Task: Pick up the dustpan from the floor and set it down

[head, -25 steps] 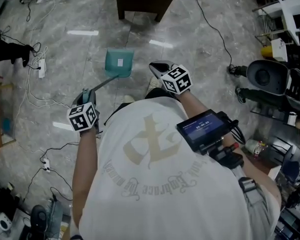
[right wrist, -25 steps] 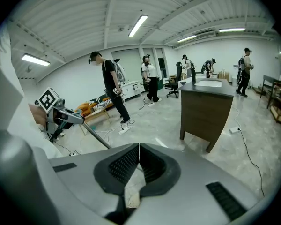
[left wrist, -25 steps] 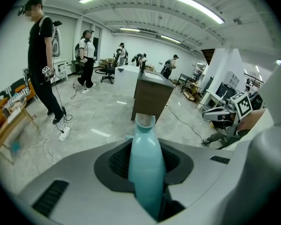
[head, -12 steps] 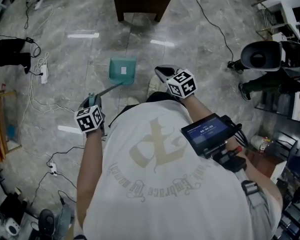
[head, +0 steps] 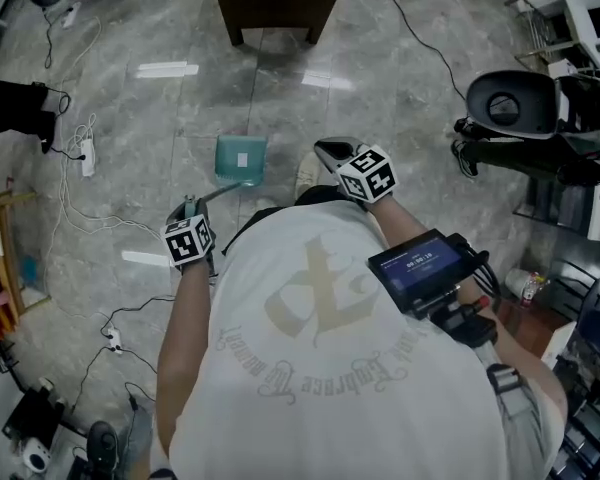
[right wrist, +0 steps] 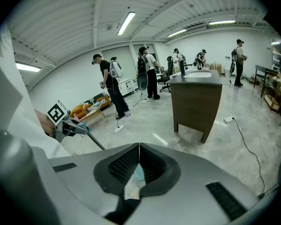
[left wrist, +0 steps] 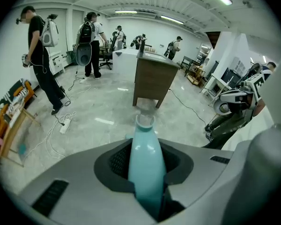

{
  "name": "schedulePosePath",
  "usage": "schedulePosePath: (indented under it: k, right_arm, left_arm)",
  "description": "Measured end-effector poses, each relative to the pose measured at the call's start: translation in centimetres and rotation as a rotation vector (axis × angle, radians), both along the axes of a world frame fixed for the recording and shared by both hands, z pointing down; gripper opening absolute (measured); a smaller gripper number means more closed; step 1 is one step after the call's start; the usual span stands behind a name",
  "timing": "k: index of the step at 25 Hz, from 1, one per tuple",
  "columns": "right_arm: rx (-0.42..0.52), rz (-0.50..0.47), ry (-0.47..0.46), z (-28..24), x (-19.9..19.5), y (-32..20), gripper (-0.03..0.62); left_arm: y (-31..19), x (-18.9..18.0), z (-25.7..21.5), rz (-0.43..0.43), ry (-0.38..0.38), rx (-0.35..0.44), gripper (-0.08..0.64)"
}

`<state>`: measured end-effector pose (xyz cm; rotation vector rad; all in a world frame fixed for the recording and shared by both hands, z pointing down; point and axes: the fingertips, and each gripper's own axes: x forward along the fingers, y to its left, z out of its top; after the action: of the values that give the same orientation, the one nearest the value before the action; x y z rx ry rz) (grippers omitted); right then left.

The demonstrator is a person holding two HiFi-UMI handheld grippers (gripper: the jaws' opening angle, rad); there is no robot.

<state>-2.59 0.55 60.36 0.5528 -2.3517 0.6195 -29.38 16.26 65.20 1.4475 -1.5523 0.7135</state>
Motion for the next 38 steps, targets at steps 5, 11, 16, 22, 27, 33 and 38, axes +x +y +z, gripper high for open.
schedulePosePath:
  k: [5,11,16,22,27,33,38]
  right_arm:
    - [-0.001,-0.021,-0.001,-0.7,-0.9,0.2,0.018]
    - [-0.039,-0.005,0.008,0.9,1.8,-2.8,0.018]
    - [-0.081,0.033,0.018,2.3,5.6,-6.3,0.017]
    - [-0.103,0.067,0.030,2.9,7.2,-6.8,0.017]
    - [-0.130,0.092,0.046,4.2,10.2,-9.6,0.018]
    - [-0.178,0.108,0.061,6.0,13.0,-13.4,0.018]
    - [-0.189,0.104,0.065,6.3,13.3,-12.5,0.018]
  left_arm:
    - [-0.3,-0.4,0.6,0.003,-0.011,-0.006,0.103]
    - [-4.7,1.4,2.8,0.025,-0.021,-0.036,0.103]
    - [-9.5,4.1,4.7,0.059,-0.026,-0.073,0.103]
    - [-11.1,4.7,6.9,0.107,-0.036,-0.096,0.103]
    - [-14.4,6.4,9.1,0.120,-0.043,-0.147,0.103]
    - [-18.9,8.4,10.9,0.135,-0.048,-0.187,0.103]
    - [-19.6,8.2,11.2,0.118,-0.051,-0.172,0.103]
